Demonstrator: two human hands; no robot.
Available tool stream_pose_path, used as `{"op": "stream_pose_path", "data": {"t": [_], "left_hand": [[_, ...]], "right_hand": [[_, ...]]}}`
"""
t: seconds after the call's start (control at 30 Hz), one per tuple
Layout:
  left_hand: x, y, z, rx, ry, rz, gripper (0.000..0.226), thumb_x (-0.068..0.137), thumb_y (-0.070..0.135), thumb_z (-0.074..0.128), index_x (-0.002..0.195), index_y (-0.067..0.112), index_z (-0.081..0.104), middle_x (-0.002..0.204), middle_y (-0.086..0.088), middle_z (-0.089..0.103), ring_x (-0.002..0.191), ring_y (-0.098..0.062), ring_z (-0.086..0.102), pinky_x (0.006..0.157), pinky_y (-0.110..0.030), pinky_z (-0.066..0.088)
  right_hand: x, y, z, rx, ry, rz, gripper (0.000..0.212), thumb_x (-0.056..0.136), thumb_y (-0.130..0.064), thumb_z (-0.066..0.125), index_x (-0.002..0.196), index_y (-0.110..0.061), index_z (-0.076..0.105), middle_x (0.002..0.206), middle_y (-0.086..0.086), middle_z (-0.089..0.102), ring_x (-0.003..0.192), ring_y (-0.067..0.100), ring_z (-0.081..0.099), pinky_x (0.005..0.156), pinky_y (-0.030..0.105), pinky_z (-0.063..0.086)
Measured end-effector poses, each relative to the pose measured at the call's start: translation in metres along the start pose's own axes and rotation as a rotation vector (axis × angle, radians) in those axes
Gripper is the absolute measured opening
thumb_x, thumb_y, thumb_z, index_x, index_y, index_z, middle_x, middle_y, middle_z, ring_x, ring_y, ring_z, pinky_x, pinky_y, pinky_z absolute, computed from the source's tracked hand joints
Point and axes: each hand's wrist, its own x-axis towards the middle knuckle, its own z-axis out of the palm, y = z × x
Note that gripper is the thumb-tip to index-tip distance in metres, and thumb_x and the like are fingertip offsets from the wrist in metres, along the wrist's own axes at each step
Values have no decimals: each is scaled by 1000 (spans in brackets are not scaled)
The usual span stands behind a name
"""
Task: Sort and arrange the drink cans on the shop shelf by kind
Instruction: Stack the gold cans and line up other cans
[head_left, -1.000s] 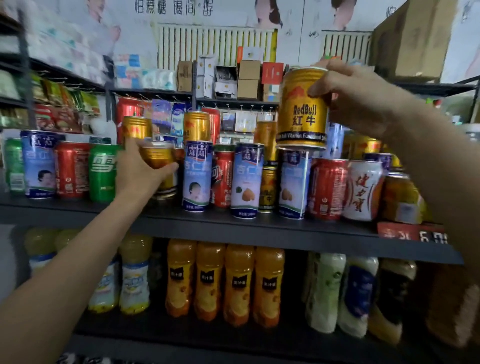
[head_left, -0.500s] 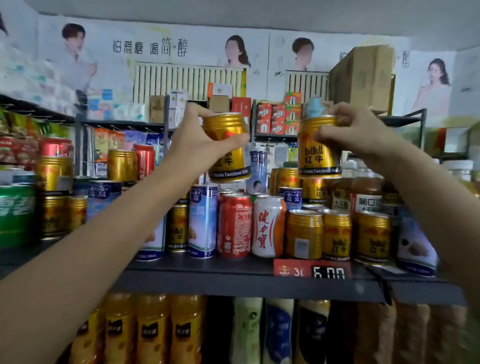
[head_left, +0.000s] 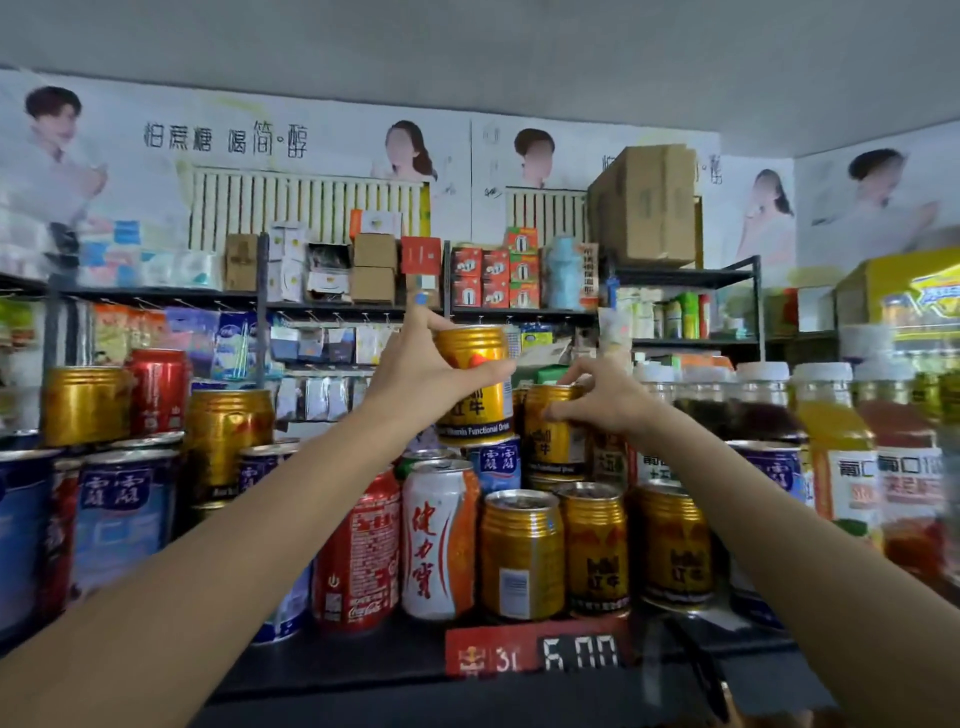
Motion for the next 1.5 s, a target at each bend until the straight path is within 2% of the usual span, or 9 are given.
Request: {"op": "stream_pose_path", "data": {"t": [0.2, 0.4, 0.63, 0.87, 1.03, 1.17, 1.23, 1.4, 1.5], "left_hand": [[3, -2, 3, 26, 17, 14, 56, 71, 45, 73, 107, 24, 37, 108, 2, 48, 92, -13, 49, 70, -25, 41], [3, -2, 8, 6, 23, 10, 56, 71, 43, 74, 107, 24, 36, 110, 1, 46, 94, -14, 48, 60, -17, 38], [2, -7, 15, 33, -4, -22, 61, 68, 46, 75, 110, 25, 36, 117, -2, 49, 104, -19, 52, 83, -36, 48], [6, -4, 18, 30, -5, -4, 59, 69, 45, 75, 108, 24, 37, 113, -2, 51, 100, -18, 53, 78, -33, 48], [7, -1, 24, 27, -13, 6, 61, 67, 47, 76, 108, 24, 37, 113, -2, 51, 100, -18, 53, 83, -38, 50], [9, 2, 25, 28, -15, 10, 59, 68, 46, 76, 107, 25, 37, 113, -1, 51, 101, -18, 53, 85, -39, 49], [9, 4, 24, 20, -22, 15, 59, 68, 46, 75, 107, 24, 37, 113, 0, 51, 102, -18, 52, 84, -38, 49], [8, 15, 30, -119, -40, 10, 59, 69, 45, 75, 109, 24, 37, 110, 1, 50, 98, -14, 51, 71, -26, 44], [3, 26, 45, -234, -86, -7, 60, 67, 44, 77, 109, 25, 38, 104, 3, 52, 94, -12, 53, 69, -24, 45]], "right_hand": [[4, -8, 2, -126, -97, -48, 40, 75, -20, 74, 103, -16, 46, 98, 4, 54, 96, 24, 53, 83, 38, 48], [-5, -7, 16, -433, -122, -24, 97, 61, -30, 85, 134, -24, 22, 134, 17, 38, 121, 34, 42, 99, 47, 41], [-5, -3, 7, -416, -151, -21, 94, 63, -16, 83, 133, -20, 20, 122, 14, 48, 110, 30, 49, 93, 44, 47], [-6, 6, -5, -417, -133, -2, 85, 64, -12, 83, 126, -21, 24, 118, 12, 47, 104, 28, 51, 63, 27, 53], [-12, 6, -3, -600, -54, -38, 93, 62, -27, 85, 133, -20, 25, 133, 13, 34, 118, 33, 44, 94, 43, 46], [-12, -2, -9, -809, -6, -80, 87, 62, -42, 82, 132, -19, 35, 136, 11, 32, 124, 32, 38, 99, 47, 42], [-17, -10, -17, -711, -4, -102, 83, 65, -40, 80, 133, -21, 37, 138, 9, 32, 125, 29, 37, 102, 42, 39], [-50, -36, -42, 30, -210, -204, 79, 62, -25, 80, 128, -35, 36, 131, 2, 45, 111, 17, 55, 90, 33, 50], [-60, -39, -40, 11, -99, -293, 83, 67, -22, 80, 133, -33, 30, 115, -7, 51, 98, 9, 58, 73, 21, 51]]}}
